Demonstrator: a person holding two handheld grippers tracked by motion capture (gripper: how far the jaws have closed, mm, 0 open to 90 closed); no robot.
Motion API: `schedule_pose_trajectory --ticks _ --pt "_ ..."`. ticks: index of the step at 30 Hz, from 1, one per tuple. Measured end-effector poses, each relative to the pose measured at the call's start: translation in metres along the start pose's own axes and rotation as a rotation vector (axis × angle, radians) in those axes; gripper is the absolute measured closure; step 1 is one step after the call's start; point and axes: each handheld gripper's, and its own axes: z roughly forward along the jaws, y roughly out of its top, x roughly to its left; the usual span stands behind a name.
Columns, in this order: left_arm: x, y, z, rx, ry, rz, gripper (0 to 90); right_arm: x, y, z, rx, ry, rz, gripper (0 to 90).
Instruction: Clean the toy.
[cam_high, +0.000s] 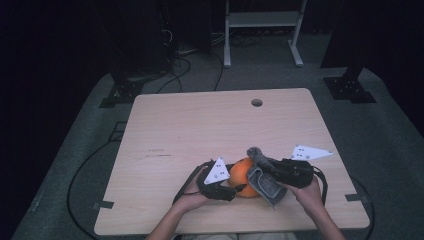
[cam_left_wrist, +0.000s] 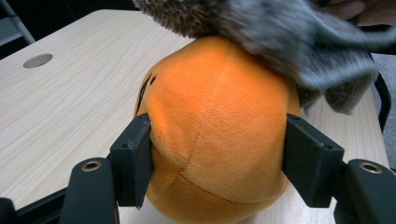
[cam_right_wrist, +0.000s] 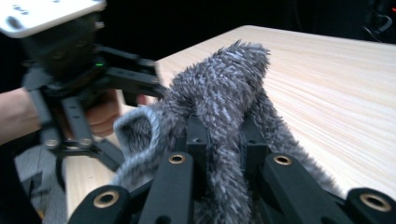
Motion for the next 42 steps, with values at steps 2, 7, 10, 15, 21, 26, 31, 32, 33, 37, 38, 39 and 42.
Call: schedule_pose_trajectory --ticks 2,7,10,15,21,26,31,32,33,37,38,39,42 --pt "0.001 -0.001 0.000 0.003 -0.004 -0.003 32.3 -0.007 -0.005 -0.005 0.013 -0.053 -0.002 78.0" --pt "0.002 -0.003 -0.001 -0.001 -0.006 -0.012 31.7 -0.026 -0.021 -0.019 0.061 -0.135 0.038 78.0" --pt "0.005 -0.005 -0.001 -0.001 -0.006 -0.023 31.6 -0.026 -0.023 -0.022 0.081 -0.155 0.033 78.0" --pt "0.006 -0.008 0.002 0.010 -0.001 -0.048 31.0 -0.011 -0.017 -0.016 0.056 -0.141 0.001 78.0" --pt "0.008 -0.010 0.002 0.013 -0.003 -0.056 30.9 0.012 -0.001 -0.004 0.020 -0.030 -0.072 77.9" --pt "0.012 -0.013 0.000 0.005 -0.018 -0.071 30.8 -0.006 -0.012 -0.009 0.031 -0.067 -0.017 78.0" --pt "0.014 -0.015 0.002 -0.019 -0.038 -0.087 28.0 -0.026 -0.025 -0.017 0.064 -0.124 0.053 78.0" --pt "0.014 -0.016 0.003 -0.019 -0.034 -0.083 27.9 -0.026 -0.025 -0.018 0.062 -0.124 0.058 78.0" --pt "0.013 -0.016 0.003 -0.020 -0.030 -0.083 27.9 -0.025 -0.025 -0.017 0.060 -0.128 0.056 78.0" --pt "0.010 -0.011 0.002 -0.017 -0.005 -0.066 29.2 -0.008 -0.014 -0.012 0.057 -0.140 -0.004 78.2" --pt "0.009 -0.009 0.001 -0.027 -0.003 -0.056 30.3 -0.004 -0.010 -0.011 0.044 -0.121 -0.018 78.1" --pt "0.008 -0.005 -0.001 -0.036 -0.006 -0.057 31.2 0.001 -0.005 -0.010 0.027 -0.098 -0.027 78.1" --pt "0.006 0.007 -0.010 -0.055 -0.019 -0.045 31.6 0.020 0.010 -0.008 -0.023 -0.042 -0.065 78.1"
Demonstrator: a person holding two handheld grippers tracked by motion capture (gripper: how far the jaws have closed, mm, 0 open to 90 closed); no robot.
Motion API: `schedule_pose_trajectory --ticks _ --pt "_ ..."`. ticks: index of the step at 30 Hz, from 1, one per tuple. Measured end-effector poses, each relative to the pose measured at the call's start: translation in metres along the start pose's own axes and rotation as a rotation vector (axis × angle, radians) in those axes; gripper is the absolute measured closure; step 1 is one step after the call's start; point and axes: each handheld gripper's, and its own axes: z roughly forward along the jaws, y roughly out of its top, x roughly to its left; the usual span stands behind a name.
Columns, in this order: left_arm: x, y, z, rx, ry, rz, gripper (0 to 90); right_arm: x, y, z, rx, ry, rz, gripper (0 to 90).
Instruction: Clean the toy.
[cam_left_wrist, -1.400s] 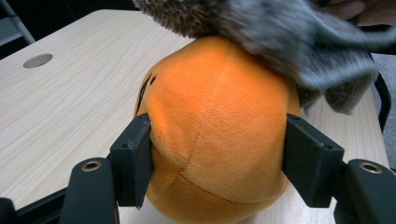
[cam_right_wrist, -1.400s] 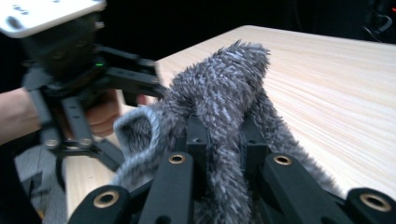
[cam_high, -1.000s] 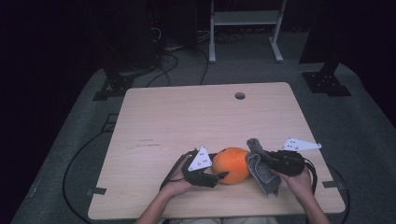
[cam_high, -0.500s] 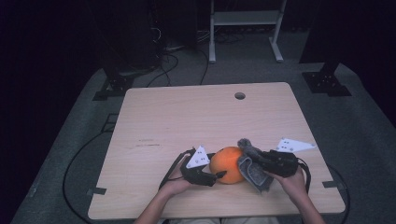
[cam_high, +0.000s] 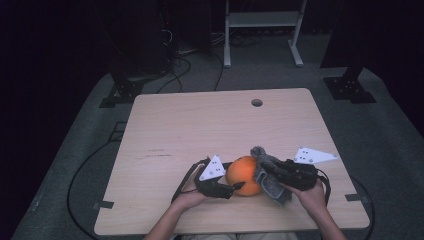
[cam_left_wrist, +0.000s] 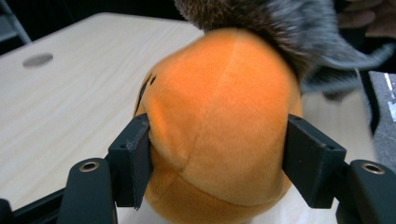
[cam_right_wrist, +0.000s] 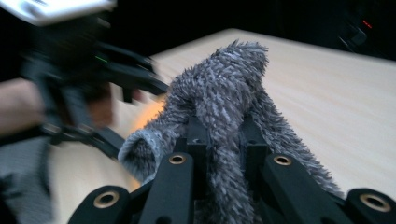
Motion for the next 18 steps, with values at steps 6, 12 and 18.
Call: schedule_pose_trajectory --ticks 6,12,18 --pt "-0.001 0.011 -0.014 -0.008 0.001 0.008 31.9 0.007 0.005 0.007 -0.006 0.009 -0.019 78.1" --pt "-0.001 0.005 -0.003 0.019 0.004 -0.005 31.6 -0.013 -0.018 0.016 0.054 0.004 0.071 78.1" --pt "-0.008 0.007 0.003 0.010 0.012 0.023 29.0 0.001 -0.002 0.009 0.005 0.001 0.013 78.1"
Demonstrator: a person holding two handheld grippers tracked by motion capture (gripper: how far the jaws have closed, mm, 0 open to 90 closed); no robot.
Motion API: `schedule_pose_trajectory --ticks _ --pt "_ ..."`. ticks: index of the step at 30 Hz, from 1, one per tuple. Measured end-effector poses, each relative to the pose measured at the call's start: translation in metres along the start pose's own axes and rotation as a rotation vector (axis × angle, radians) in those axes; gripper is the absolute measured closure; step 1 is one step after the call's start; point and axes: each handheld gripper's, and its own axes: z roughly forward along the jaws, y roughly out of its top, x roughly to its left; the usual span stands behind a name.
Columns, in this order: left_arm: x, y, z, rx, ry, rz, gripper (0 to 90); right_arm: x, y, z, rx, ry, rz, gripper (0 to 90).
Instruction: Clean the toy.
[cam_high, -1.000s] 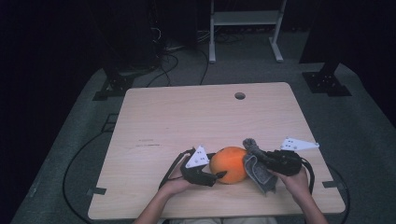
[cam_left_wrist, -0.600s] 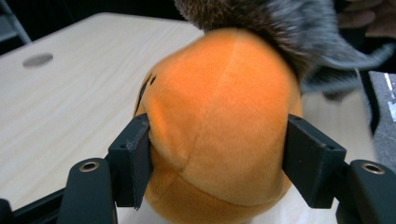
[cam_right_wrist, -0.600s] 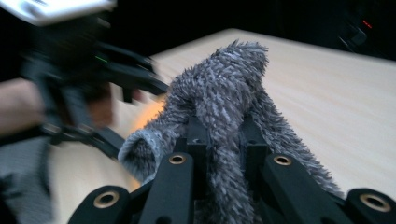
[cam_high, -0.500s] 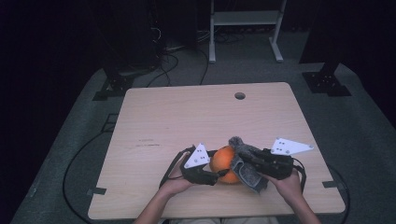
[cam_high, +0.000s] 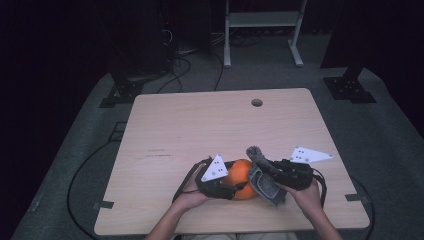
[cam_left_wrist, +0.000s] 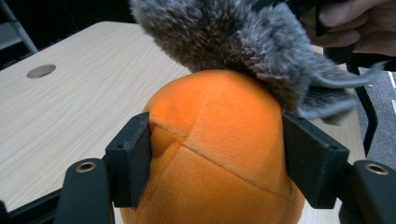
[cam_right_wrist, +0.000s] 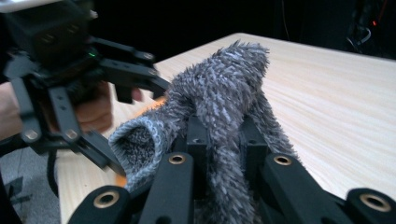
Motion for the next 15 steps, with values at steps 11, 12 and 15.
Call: schedule_pose_trajectory --ticks 11,12,15 --pt "0.021 -0.021 0.002 0.024 -0.118 -0.084 6.4 -0.009 -0.015 0.000 0.033 -0.006 0.013 77.9" --pt "0.021 -0.023 0.005 0.027 -0.127 -0.077 6.4 -0.010 -0.016 0.000 0.033 -0.003 0.014 77.9" --pt "0.015 -0.024 0.009 0.014 -0.088 -0.018 13.7 -0.014 -0.016 0.001 0.031 -0.012 0.024 77.9"
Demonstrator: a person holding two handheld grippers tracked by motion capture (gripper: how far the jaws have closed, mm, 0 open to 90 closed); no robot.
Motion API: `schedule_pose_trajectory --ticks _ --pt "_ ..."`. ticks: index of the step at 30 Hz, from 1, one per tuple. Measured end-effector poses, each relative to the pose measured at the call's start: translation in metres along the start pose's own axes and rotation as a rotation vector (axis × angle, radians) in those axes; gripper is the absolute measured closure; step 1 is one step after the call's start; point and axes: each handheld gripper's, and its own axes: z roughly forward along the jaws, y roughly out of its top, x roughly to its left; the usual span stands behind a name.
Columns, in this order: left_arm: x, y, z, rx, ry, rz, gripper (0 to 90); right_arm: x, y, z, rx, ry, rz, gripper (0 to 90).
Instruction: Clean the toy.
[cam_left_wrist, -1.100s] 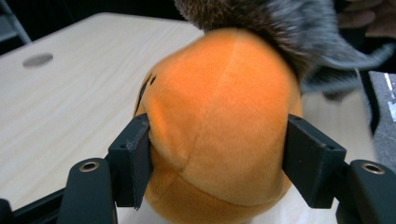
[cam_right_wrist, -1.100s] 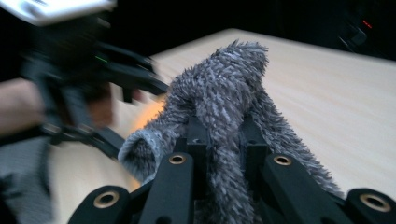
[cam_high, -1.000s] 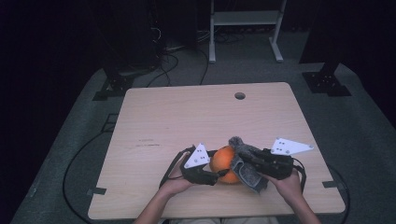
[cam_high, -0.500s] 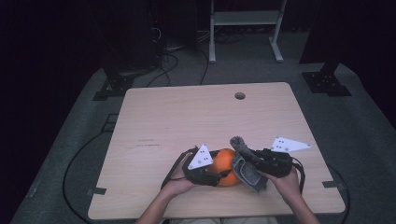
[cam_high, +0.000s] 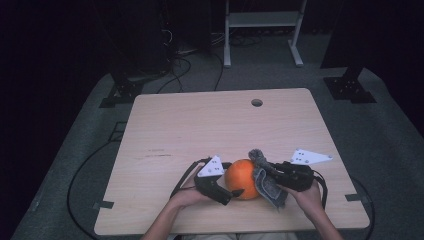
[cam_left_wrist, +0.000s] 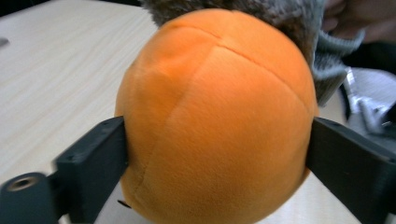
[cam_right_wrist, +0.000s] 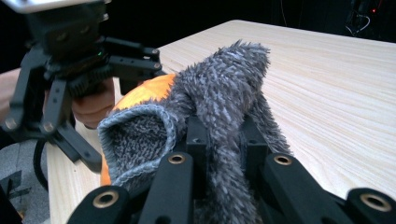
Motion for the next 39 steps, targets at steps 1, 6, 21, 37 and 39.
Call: schedule_pose_trajectory --ticks 1,6,21,37,39 --pt "-0.001 0.002 -0.002 -0.002 0.015 0.003 19.7 0.000 0.000 0.000 0.001 -0.009 -0.002 77.9" --pt "-0.004 0.014 -0.013 -0.004 0.061 -0.005 30.6 0.005 0.008 -0.005 -0.028 -0.046 -0.052 77.9" --pt "-0.013 0.019 -0.009 0.054 0.062 0.001 27.7 0.020 0.015 0.001 -0.016 -0.020 -0.130 78.1" --pt "-0.007 0.016 -0.007 -0.027 0.082 -0.002 33.7 0.010 0.014 -0.011 -0.018 -0.063 -0.131 78.0" --pt "-0.006 0.020 -0.013 -0.015 0.105 -0.008 34.6 0.015 0.018 -0.011 -0.022 -0.048 -0.147 78.1"
